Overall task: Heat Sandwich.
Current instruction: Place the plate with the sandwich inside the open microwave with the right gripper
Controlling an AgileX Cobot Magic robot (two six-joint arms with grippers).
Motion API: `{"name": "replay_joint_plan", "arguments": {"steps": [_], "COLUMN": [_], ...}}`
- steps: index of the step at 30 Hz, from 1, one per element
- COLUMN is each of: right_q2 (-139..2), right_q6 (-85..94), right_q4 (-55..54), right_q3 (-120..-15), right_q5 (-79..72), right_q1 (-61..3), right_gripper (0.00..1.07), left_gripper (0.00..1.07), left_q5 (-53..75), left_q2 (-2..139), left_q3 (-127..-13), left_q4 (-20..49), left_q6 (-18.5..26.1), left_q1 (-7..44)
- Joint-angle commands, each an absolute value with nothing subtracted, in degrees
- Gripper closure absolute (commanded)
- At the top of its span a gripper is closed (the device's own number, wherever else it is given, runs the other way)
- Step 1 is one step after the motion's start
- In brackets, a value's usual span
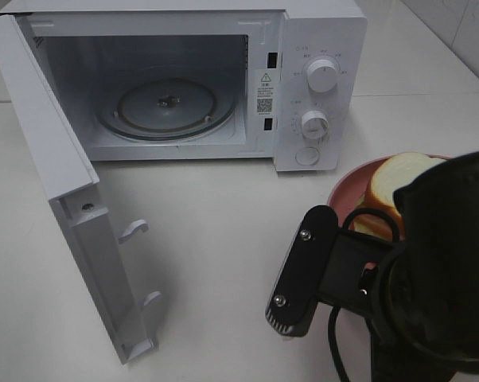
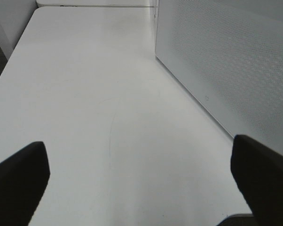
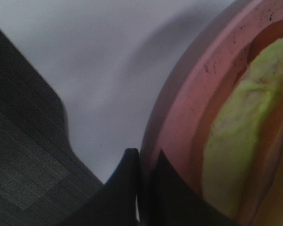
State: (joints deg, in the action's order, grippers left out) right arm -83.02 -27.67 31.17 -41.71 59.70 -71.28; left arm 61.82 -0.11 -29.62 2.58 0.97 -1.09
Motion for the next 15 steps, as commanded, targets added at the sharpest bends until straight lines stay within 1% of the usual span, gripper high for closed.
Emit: {"name": "replay_joint_plan", "arguments": {"steps": [1,7,15], "right_q2": [-82.51,-82.39,-81.36], "right_q6": [-27.04,-23.61,-15.01], "right_q4": [32.54,32.89,36.61], "right_q3": [-41.37,-41.37,-41.37], "right_q5": [60.73,59.19,54.32], "right_q1": [-73.22,-74.31,-74.31], "right_gripper": [1.07,1.07,1.07], "left_gripper": [0.07,0.07,0.07], "left_q5": [61.31,61.31,61.31], "left_q2": [-0.11,-0.11,-0.11], "left_q3": [-29.51,-29.51,-29.51], "left_q4": [2.58,2.58,2.58], "left_q6": [0.74,0.74,0.74], "left_q1": [-0.74,-0.74,-0.74]}}
